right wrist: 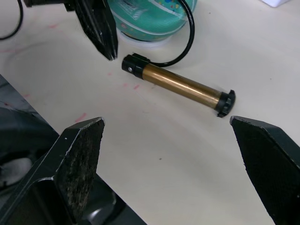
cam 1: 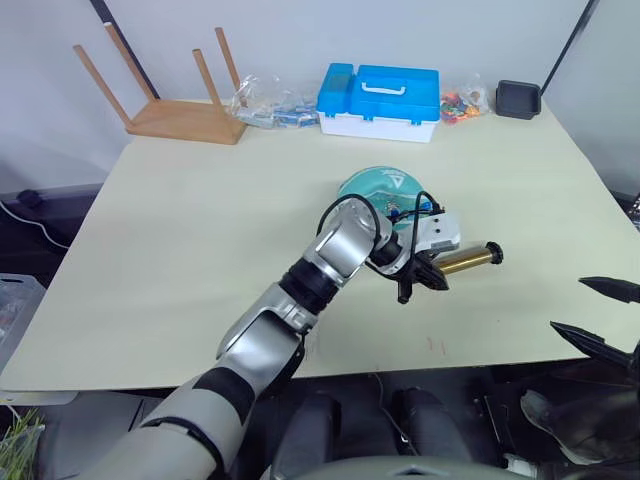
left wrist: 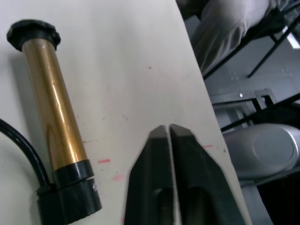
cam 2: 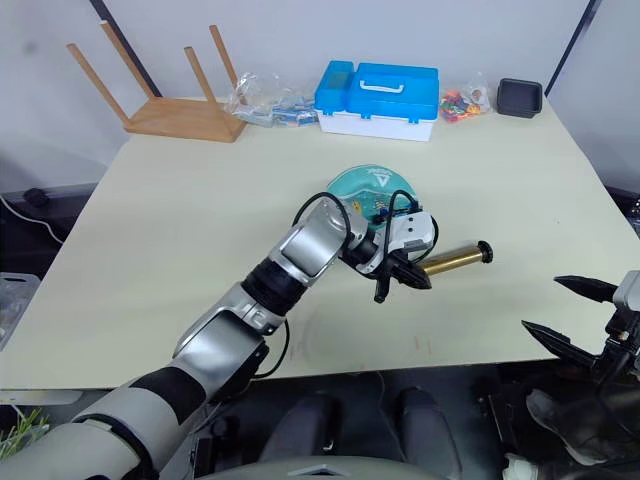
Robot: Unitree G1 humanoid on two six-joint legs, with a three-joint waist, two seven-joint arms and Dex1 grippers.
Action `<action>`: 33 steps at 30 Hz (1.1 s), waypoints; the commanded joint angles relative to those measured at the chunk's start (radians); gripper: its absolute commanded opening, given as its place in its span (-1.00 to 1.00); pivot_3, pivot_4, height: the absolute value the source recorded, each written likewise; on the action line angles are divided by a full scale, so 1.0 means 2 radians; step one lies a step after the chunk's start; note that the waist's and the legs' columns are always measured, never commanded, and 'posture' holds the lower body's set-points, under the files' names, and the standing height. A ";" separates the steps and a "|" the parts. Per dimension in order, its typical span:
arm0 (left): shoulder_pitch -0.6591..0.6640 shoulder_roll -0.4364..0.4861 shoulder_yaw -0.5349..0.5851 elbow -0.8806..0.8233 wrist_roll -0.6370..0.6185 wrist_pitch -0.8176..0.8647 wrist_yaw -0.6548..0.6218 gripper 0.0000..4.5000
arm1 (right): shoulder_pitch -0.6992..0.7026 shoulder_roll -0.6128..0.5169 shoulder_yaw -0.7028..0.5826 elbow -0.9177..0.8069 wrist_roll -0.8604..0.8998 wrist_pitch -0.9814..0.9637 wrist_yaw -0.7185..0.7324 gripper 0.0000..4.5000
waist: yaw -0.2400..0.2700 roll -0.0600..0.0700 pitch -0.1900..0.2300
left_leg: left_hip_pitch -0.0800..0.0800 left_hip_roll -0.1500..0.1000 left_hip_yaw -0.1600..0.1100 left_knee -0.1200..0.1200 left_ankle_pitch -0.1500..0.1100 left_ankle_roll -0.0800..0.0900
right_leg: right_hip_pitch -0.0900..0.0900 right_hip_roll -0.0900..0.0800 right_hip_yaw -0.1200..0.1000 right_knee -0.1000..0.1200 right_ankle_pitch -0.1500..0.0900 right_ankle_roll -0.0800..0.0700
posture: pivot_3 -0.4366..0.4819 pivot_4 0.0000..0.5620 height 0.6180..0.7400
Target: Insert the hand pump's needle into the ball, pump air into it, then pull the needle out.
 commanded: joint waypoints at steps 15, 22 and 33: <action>-0.043 -0.095 -0.027 0.205 0.047 -0.140 0.182 0.76 | -0.013 -0.001 0.025 -0.001 -0.036 -0.026 -0.025 1.00 | 0.004 0.000 0.000 | -0.001 -0.001 0.000 0.001 0.000 0.000 | 0.000 0.000 -0.001 0.000 0.000 0.000 | -0.05 -0.47 1.00; -0.066 -0.115 -0.039 0.278 0.086 -0.217 0.226 0.76 | 0.001 0.004 0.019 -0.012 -0.036 -0.029 -0.027 1.00 | 0.001 0.000 0.000 | -0.001 -0.001 0.000 0.000 0.000 0.000 | 0.000 0.000 0.000 0.000 0.000 0.000 | -0.05 -0.47 1.00; -0.091 -0.163 -0.045 0.361 0.141 -0.207 0.301 0.76 | 0.008 0.011 0.020 -0.018 -0.037 -0.033 -0.034 1.00 | 0.000 -0.001 0.000 | -0.001 -0.001 0.000 0.000 0.000 0.000 | 0.000 0.000 0.000 0.000 0.000 0.001 | -0.05 -0.47 1.00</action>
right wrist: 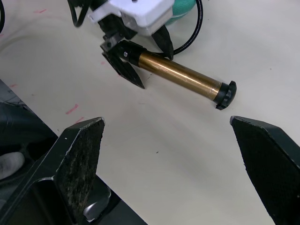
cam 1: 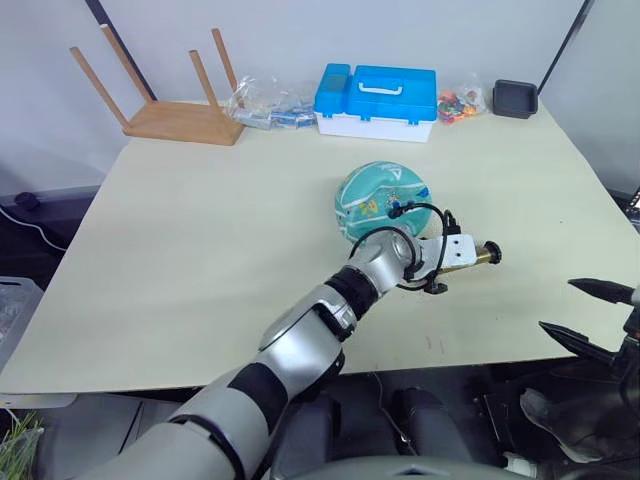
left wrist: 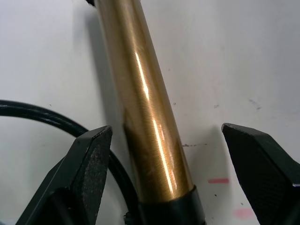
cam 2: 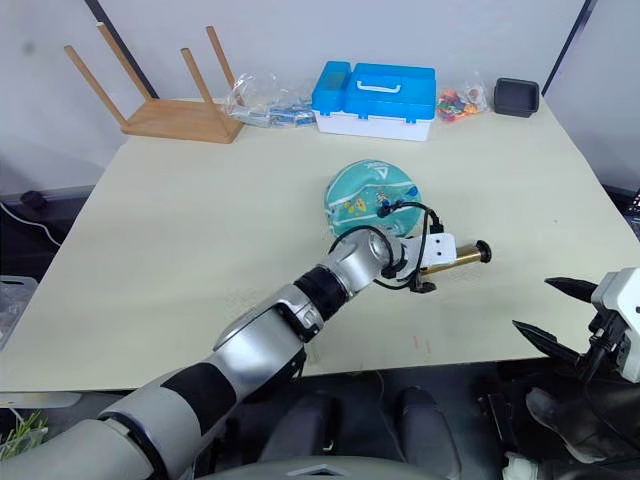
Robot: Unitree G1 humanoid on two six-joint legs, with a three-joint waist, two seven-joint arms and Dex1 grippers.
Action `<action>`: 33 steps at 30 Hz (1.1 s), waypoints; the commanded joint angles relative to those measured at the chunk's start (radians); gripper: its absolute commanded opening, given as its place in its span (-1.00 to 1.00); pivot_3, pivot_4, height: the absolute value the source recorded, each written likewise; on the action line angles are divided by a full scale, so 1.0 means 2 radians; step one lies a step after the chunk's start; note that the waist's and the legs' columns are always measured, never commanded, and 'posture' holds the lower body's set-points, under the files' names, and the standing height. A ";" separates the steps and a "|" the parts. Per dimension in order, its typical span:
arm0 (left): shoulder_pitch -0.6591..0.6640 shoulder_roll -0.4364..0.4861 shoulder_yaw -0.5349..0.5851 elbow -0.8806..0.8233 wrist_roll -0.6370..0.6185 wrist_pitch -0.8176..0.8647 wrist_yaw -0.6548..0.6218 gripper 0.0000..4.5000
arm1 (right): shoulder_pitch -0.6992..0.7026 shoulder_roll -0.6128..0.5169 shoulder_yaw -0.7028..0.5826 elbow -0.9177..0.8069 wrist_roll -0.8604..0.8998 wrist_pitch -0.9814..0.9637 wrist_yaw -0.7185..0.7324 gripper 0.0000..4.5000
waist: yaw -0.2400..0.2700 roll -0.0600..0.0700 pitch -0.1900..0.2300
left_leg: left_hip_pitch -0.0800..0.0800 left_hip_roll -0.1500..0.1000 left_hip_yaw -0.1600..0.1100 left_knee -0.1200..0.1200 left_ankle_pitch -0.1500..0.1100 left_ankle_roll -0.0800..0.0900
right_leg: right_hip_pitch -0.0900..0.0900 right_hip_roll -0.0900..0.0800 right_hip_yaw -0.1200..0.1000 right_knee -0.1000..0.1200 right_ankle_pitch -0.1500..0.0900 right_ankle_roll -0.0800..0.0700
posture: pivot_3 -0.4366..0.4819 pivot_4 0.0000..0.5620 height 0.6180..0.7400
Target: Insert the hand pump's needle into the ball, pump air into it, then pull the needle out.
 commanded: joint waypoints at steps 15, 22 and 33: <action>-0.085 -0.076 0.072 0.148 -0.034 0.070 0.093 0.48 | 0.002 0.000 -0.010 -0.022 0.004 -0.005 -0.008 1.00 | -0.008 -0.002 0.001 | 0.001 0.001 0.000 0.000 0.000 0.000 | 0.001 0.001 0.001 0.001 0.000 0.000 | -0.05 -0.47 1.00; -0.087 -0.079 0.097 0.150 -0.048 0.070 0.090 -0.46 | 0.001 0.001 -0.007 -0.031 0.008 -0.003 -0.014 1.00 | -0.009 -0.002 0.001 | 0.001 0.000 0.000 0.000 0.000 0.000 | 0.001 0.001 0.001 0.001 0.000 0.000 | -0.05 -0.47 1.00; -0.008 0.022 0.118 -0.080 -0.111 0.125 -0.080 -0.47 | -0.025 0.000 -0.004 -0.033 0.048 0.041 -0.036 1.00 | -0.001 0.000 0.000 | 0.000 0.000 0.000 0.000 0.000 0.000 | -0.001 0.000 0.001 0.000 0.000 0.000 | -0.05 -0.47 1.00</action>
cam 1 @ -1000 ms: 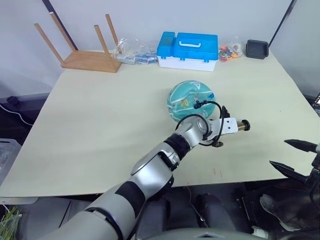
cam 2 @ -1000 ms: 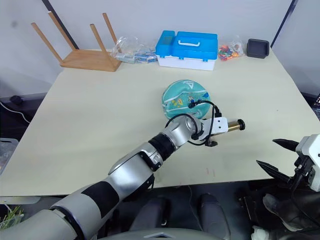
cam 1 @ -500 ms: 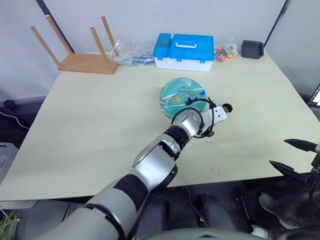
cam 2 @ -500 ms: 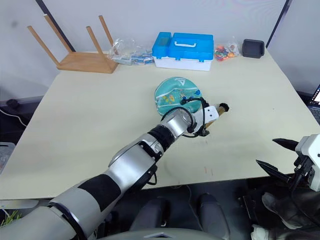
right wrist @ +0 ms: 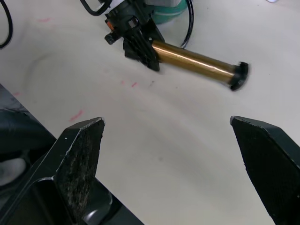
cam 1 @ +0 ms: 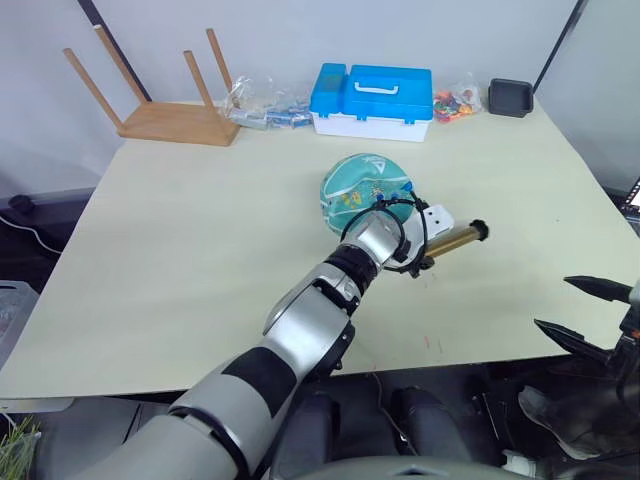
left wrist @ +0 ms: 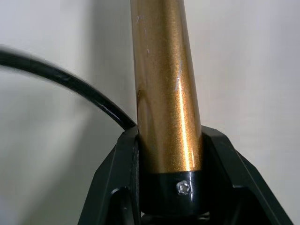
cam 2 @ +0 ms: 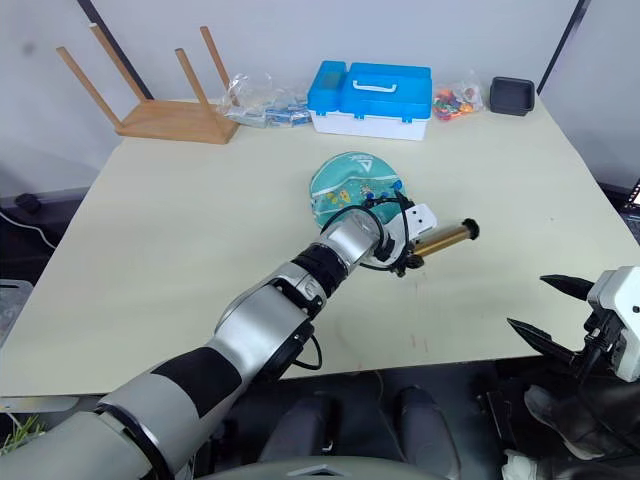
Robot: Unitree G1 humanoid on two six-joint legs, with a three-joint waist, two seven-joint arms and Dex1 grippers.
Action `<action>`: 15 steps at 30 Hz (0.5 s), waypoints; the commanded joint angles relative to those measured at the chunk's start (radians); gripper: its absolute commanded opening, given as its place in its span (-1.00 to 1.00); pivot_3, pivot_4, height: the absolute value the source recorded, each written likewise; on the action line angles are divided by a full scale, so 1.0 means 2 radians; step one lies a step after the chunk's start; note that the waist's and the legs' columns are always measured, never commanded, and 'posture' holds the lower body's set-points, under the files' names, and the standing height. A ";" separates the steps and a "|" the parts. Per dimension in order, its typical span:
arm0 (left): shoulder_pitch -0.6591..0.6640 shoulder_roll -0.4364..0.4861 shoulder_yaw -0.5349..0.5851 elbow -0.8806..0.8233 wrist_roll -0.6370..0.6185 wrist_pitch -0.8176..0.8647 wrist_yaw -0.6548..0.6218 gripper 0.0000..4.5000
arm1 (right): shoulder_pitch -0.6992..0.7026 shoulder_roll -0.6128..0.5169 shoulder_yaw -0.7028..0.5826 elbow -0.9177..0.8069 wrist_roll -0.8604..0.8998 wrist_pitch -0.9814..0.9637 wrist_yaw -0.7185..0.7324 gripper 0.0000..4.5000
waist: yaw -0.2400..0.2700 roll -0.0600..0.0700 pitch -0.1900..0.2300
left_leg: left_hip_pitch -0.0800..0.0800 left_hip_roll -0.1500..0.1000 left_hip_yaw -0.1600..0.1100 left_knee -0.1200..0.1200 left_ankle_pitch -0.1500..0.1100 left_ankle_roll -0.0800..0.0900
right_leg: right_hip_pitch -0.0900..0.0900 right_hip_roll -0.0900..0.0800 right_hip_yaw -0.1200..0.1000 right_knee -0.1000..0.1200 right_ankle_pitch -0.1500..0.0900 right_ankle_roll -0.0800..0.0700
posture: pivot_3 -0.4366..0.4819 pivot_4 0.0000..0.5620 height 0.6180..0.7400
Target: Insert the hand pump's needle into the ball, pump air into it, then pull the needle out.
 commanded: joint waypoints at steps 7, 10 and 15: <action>0.139 0.095 -0.013 -0.276 -0.044 0.016 -0.099 -0.47 | -0.075 0.010 0.014 -0.018 0.070 0.080 -0.089 1.00 | 0.002 0.000 0.000 | 0.001 0.001 -0.001 -0.001 0.000 0.000 | 0.000 0.000 0.002 0.001 0.001 -0.002 | -0.05 -0.47 1.00; 0.184 0.122 -0.002 -0.341 -0.065 0.000 -0.108 -0.47 | -0.104 0.022 0.027 -0.024 0.109 0.127 -0.138 1.00 | 0.005 0.000 0.000 | 0.000 0.001 -0.001 0.000 0.000 0.000 | 0.000 -0.001 0.002 0.000 0.001 -0.001 | -0.05 -0.47 1.00; 0.258 0.150 0.026 -0.405 -0.110 -0.036 -0.115 -0.47 | -0.143 0.053 0.045 -0.028 0.166 0.171 -0.204 1.00 | 0.003 0.001 0.000 | 0.001 0.002 -0.001 0.000 0.000 0.000 | 0.000 0.000 0.002 0.000 0.001 -0.002 | -0.05 -0.47 1.00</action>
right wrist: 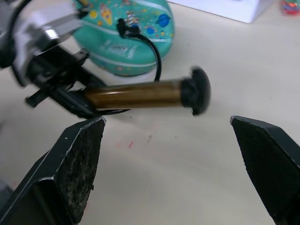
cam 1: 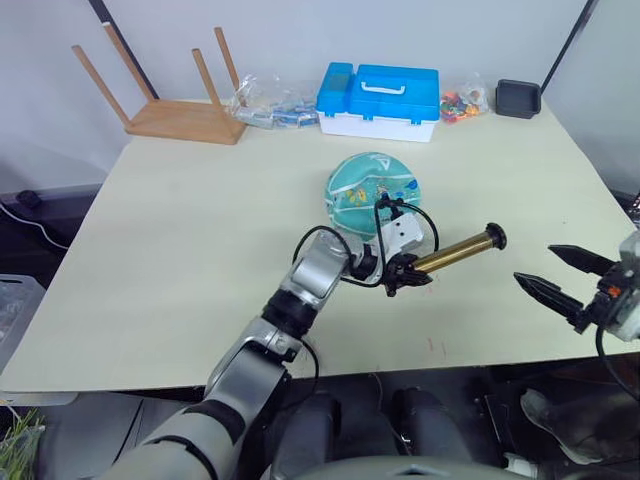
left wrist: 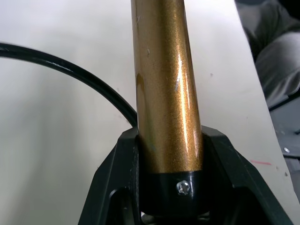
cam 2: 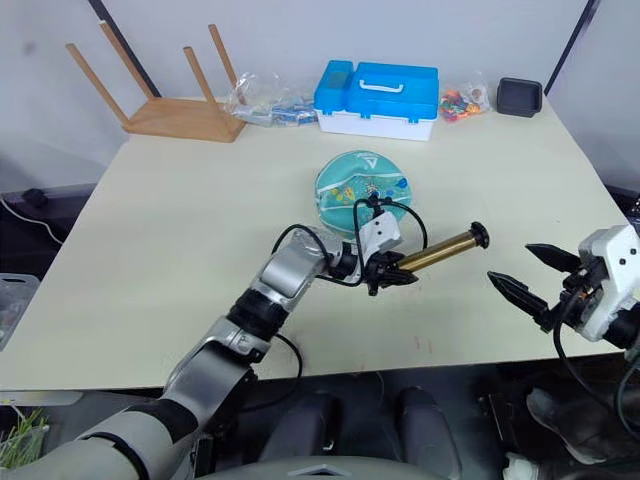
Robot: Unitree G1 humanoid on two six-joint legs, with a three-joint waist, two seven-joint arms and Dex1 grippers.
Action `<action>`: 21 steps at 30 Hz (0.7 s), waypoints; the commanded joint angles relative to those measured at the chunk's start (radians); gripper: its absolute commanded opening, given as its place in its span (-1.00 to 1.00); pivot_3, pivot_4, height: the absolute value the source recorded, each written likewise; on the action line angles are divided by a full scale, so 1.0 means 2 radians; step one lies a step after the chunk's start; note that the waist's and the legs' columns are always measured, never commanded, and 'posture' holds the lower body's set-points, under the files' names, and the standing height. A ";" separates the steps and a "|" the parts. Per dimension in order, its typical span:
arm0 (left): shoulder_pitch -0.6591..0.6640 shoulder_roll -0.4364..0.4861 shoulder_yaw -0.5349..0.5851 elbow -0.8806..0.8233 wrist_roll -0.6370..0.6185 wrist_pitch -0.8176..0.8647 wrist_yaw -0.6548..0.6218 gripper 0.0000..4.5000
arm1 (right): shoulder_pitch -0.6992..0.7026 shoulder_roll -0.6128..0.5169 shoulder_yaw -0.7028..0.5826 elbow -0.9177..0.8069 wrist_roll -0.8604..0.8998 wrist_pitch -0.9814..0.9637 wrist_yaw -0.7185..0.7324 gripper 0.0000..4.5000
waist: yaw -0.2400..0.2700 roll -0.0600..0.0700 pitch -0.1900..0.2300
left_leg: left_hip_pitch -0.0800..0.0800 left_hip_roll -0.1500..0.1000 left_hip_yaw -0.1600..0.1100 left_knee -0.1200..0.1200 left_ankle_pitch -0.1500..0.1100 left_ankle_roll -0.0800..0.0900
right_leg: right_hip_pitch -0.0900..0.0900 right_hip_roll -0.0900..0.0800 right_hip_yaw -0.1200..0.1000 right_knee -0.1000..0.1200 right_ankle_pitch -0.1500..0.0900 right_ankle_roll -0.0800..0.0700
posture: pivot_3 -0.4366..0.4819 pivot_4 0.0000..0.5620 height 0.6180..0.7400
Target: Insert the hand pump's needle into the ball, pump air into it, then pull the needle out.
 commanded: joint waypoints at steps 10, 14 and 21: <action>0.101 0.004 0.057 -0.013 -0.072 -0.233 -0.002 -0.47 | -0.089 0.093 0.038 0.007 0.194 0.047 -0.144 1.00 | 0.001 0.000 0.000 | 0.000 0.000 0.001 0.000 0.000 0.000 | 0.000 0.000 0.000 0.000 0.000 0.000 | -0.05 -0.47 1.00; 0.109 -0.002 0.063 -0.003 -0.095 -0.253 -0.017 -0.47 | -0.125 0.113 0.068 0.025 0.228 0.041 -0.178 1.00 | -0.002 0.000 0.000 | 0.000 0.000 0.001 0.000 0.000 0.000 | 0.000 0.001 0.000 0.000 0.000 0.000 | -0.05 -0.47 1.00; 0.119 -0.001 0.062 -0.013 -0.109 -0.260 -0.020 -0.47 | -0.157 0.134 0.080 0.050 0.278 0.022 -0.217 1.00 | -0.003 0.000 0.000 | 0.000 0.000 0.001 0.000 0.000 0.000 | 0.000 0.001 0.000 0.000 0.000 0.000 | -0.05 -0.47 1.00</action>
